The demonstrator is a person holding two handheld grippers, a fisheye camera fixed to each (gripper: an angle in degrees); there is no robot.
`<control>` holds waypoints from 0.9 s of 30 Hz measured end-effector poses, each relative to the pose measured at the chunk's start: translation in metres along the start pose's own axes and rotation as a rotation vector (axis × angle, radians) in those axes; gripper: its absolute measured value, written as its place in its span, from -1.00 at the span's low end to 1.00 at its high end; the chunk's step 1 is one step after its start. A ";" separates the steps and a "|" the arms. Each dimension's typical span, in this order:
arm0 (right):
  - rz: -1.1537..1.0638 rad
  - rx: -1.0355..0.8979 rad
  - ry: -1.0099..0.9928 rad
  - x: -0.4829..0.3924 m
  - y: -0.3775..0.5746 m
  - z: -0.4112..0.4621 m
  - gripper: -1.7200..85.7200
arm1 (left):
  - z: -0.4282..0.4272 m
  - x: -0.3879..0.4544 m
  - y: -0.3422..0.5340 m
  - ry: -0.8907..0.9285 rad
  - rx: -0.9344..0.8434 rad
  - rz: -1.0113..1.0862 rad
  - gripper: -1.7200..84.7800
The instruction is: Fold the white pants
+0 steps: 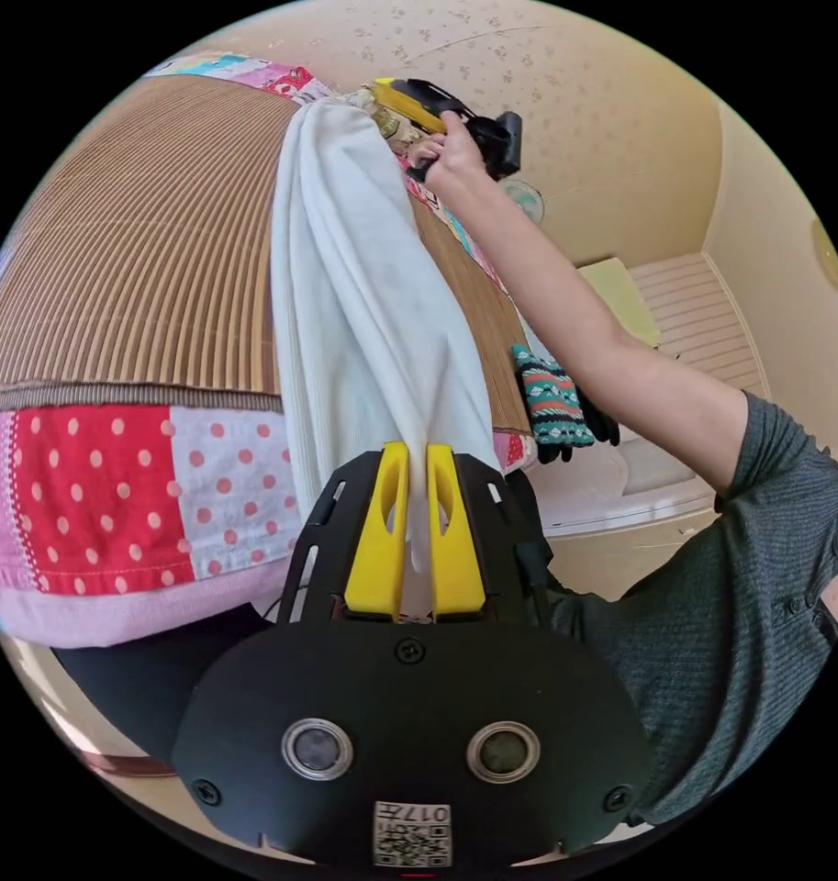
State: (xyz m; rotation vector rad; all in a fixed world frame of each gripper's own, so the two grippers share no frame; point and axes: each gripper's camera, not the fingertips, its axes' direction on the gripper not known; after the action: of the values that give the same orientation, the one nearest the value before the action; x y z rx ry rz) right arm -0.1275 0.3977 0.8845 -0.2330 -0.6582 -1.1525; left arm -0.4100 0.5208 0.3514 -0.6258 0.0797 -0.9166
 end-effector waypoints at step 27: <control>0.346 -0.066 -0.271 -0.029 0.277 -0.214 -0.90 | -0.036 0.114 -0.027 -0.001 0.014 0.163 -0.88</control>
State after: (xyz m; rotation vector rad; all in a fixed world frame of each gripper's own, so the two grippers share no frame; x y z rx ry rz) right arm 0.1922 0.4270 0.7415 -0.5448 -0.7825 -0.8166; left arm -0.3705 0.4055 0.3586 -0.5984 0.1214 -0.7591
